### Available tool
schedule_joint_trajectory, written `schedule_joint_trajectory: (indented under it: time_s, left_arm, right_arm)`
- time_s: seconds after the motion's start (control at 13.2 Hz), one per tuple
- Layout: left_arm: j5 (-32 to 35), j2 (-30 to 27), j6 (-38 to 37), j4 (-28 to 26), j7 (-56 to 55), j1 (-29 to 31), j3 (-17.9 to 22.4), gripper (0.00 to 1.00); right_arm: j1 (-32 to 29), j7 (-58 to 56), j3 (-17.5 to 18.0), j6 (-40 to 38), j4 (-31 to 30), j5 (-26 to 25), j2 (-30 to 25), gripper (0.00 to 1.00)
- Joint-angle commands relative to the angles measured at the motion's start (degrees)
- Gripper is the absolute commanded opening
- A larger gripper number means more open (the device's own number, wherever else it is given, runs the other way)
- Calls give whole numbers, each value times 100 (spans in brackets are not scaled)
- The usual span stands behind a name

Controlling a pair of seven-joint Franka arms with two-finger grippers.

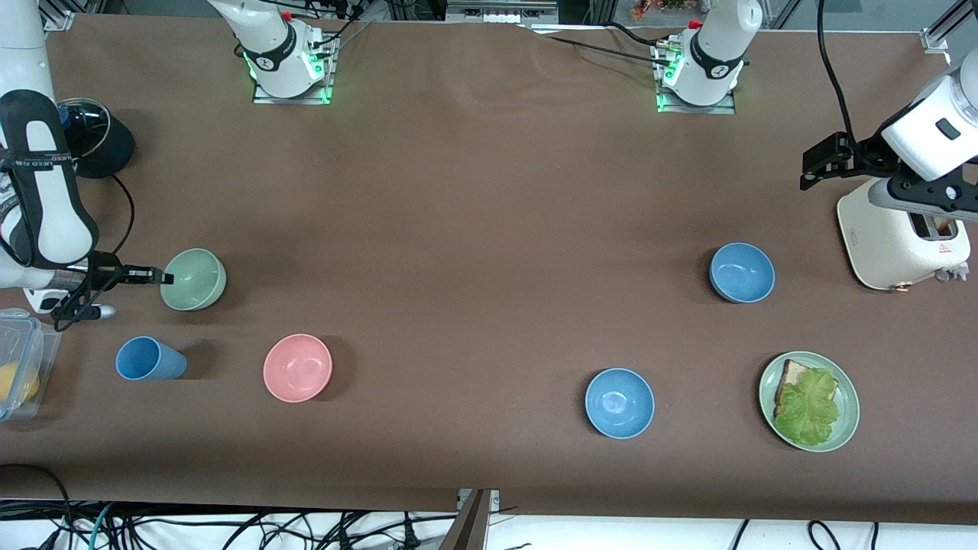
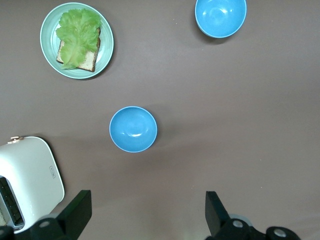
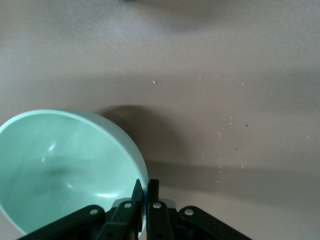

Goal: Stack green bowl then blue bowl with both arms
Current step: 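Move the right gripper over the pale green bowl and lower it, then grasp the pale green bowl rim with the right gripper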

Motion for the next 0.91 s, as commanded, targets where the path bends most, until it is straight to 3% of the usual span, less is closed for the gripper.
schedule_joint_trajectory:
  time_s: [0.0,0.61,0.83]
  left_arm:
    - [11,-10,-85,101,-65,18,-32,100]
    - [20,-1,-50,110,-65,18,-32,100]
    - [20,-10,-50,110,-65,1,-58,100]
  right_arm:
    - [1,-55,122,-14,63,111,-182,0]
    - [124,1463,1054,-216,89,102,-648,0]
    - [790,2639,1072,-207,89,58,-789,0]
